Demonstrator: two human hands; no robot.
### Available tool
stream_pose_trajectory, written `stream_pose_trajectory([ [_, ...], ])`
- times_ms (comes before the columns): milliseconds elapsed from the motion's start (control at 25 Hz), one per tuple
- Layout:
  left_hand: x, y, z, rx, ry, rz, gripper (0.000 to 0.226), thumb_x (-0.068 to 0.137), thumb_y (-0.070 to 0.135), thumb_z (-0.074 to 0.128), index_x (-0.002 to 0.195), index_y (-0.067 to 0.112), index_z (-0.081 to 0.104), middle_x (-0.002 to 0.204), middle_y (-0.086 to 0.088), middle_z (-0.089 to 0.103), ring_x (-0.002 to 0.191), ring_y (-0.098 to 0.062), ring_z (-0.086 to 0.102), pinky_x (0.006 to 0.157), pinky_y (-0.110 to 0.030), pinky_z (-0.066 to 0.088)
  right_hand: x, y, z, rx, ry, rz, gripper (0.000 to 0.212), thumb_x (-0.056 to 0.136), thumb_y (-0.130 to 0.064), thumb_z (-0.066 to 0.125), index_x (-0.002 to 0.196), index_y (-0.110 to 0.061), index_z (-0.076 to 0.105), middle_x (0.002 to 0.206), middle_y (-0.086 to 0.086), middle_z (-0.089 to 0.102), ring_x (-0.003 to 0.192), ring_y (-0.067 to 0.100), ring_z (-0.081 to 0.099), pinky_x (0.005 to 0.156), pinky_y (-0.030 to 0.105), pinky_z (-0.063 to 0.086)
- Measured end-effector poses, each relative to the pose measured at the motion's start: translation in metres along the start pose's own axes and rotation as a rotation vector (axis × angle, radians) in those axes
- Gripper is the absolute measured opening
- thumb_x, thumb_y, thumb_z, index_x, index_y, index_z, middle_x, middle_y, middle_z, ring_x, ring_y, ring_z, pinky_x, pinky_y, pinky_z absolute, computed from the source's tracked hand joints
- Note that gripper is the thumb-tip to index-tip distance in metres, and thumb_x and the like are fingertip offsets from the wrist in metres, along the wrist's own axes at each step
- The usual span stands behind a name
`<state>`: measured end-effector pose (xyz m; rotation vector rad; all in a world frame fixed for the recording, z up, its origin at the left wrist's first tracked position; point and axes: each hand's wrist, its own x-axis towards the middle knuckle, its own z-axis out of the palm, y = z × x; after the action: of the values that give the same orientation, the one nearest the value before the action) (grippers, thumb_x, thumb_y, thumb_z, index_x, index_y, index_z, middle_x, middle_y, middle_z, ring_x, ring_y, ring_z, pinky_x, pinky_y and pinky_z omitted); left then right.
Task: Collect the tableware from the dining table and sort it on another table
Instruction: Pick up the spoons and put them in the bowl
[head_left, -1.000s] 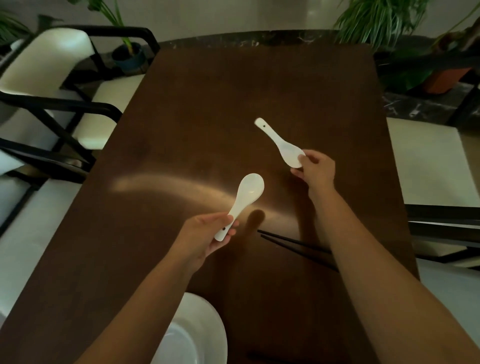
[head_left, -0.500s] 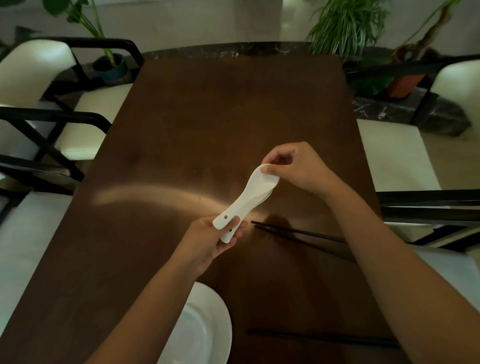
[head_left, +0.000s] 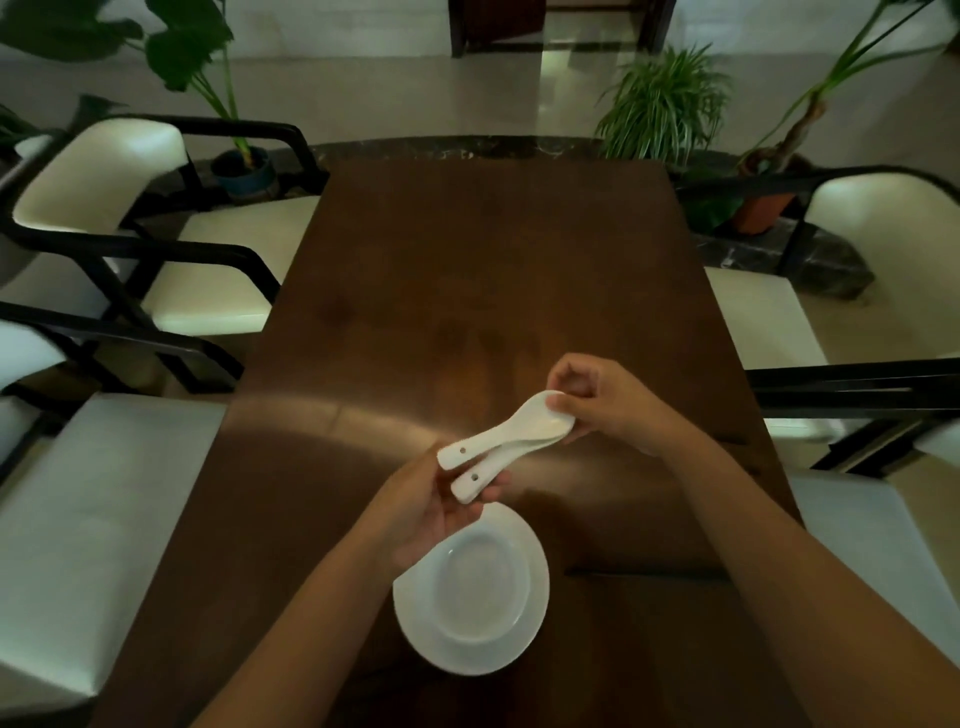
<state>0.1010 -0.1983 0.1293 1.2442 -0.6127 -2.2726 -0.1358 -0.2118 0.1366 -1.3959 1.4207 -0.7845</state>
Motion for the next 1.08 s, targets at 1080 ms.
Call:
stream_pose_trajectory([
  [1080, -0.038, -0.068, -0.085, 0.557, 0.412, 0.31, 0.016, 0.088, 0.0, 0.054, 0.082, 0.008, 0.067, 0.08, -0.014, 0.063, 0.066, -0.018, 0.062, 0.054, -0.017, 0.055, -0.093, 0.053, 0.176, -0.811, 0.383, 0.163, 0.012, 0.084, -0.02, 0.054, 0.083, -0.022, 0.066, 0.081, -0.001, 0.067, 0.091, 0.019, 0.052, 0.076, 0.031, 0.031],
])
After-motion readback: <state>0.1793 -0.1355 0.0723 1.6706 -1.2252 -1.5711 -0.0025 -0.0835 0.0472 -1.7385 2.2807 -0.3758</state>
